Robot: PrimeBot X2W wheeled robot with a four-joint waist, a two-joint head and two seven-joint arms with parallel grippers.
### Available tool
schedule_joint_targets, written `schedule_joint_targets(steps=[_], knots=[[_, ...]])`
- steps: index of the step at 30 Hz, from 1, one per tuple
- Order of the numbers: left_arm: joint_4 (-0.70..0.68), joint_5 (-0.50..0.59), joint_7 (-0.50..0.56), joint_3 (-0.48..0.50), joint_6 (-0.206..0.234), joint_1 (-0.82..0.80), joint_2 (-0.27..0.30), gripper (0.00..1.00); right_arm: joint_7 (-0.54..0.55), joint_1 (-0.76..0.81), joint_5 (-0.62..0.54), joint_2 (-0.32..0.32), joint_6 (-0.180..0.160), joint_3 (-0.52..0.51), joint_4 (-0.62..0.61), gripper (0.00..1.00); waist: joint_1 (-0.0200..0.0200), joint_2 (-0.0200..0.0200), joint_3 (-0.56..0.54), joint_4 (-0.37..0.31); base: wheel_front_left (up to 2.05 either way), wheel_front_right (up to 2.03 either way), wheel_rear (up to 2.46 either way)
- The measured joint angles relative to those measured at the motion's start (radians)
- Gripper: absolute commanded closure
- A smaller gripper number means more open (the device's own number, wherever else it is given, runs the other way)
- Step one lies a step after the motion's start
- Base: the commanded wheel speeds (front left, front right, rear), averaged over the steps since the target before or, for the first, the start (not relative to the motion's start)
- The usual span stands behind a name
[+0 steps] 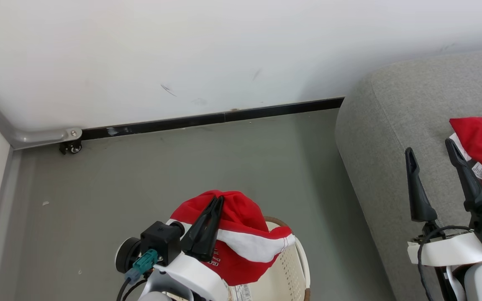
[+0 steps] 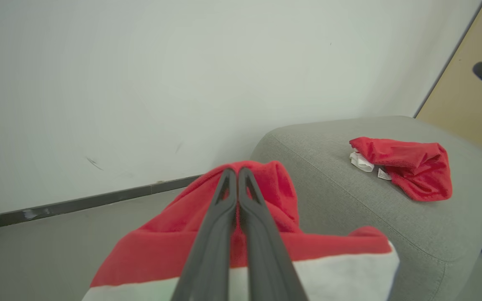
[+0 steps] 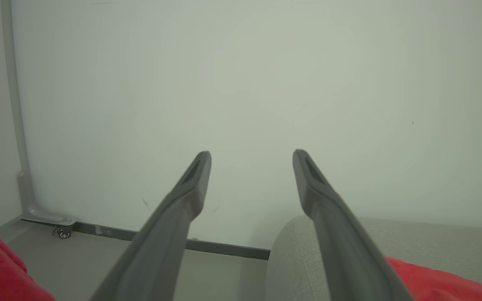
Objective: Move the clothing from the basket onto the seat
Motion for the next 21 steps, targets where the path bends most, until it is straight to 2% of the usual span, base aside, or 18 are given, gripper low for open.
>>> schedule_joint_targets(steps=[4,6,7,21], knots=[[0.011,0.000,0.000,0.001,0.003,-0.005,-0.001,1.00,0.008,0.003,0.000,0.000,0.000,0.000,-0.022,0.00,0.0000,0.0000,0.011,-0.010,0.00,0.00,0.00],[0.015,0.000,0.000,0.005,0.010,-0.010,-0.002,0.27,0.009,0.006,0.000,-0.001,0.000,-0.001,-0.025,0.00,0.0000,0.0000,0.017,-0.014,0.00,0.00,0.00],[0.017,0.001,0.000,0.009,0.014,-0.012,-0.002,0.00,0.011,0.006,0.000,-0.002,0.000,-0.001,-0.025,0.00,0.0000,0.0000,0.020,-0.016,0.00,0.00,0.00],[0.018,0.017,-0.011,0.035,0.047,-0.030,0.000,0.00,0.019,0.006,0.007,-0.008,0.000,-0.016,-0.056,0.00,0.0000,0.0000,0.056,-0.018,0.00,0.00,0.00]])
